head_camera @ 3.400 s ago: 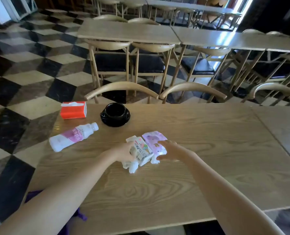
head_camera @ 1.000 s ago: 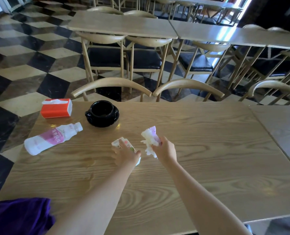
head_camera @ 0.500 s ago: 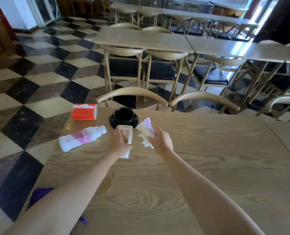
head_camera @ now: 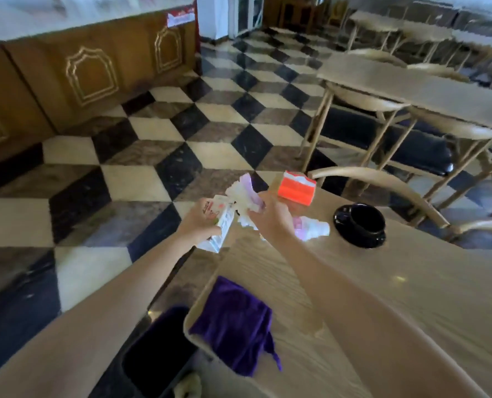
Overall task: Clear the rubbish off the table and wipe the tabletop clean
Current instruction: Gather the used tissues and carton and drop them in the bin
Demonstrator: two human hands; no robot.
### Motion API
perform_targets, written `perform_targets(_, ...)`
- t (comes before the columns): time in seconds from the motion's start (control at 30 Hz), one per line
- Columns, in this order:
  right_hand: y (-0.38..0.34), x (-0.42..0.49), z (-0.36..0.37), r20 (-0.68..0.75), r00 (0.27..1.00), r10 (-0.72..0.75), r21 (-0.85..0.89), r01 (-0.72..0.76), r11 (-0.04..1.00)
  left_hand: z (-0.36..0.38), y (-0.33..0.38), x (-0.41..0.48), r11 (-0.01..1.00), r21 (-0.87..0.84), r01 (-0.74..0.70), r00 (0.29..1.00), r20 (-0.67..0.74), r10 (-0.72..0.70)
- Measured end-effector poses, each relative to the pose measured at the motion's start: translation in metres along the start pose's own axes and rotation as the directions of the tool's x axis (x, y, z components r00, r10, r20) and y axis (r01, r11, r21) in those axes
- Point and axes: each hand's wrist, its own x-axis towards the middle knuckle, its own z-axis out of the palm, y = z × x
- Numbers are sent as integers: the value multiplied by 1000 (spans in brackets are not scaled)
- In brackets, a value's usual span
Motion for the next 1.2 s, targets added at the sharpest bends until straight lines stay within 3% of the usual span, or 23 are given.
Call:
perform_targets(0.2,-62,12,147,235,972,14,52,-26,998,-89,-108,2,979,-71,193,974,-103,-200)
perform_targets(0.33,-72,5,241,350,925,146,82,-186,979,-113,-181,-4,929,-156,335,935,-61,-348)
perform_targets(0.5,-36,-26,335,438,839,324,12,-365,931,-107,-283,-10,792,-248,558,816,-9,-578)
perform_targets(0.63,16,-70,394,434,769,469,-86,-483,871,-76,-354,-26,715,-311,626,766,75,-638)
perform_targets(0.93,126,-124,476,342,690,638,-191,-614,766,24,-471,-43,677,-77,732,681,52,-730)
perform_targets(1.03,156,-117,503,327,716,617,-238,-569,787,51,-501,-32,700,-3,715,699,40,-714)
perform_targets(1.2,201,-85,539,446,788,425,-405,-245,881,90,-540,-11,746,69,662,747,18,-665)
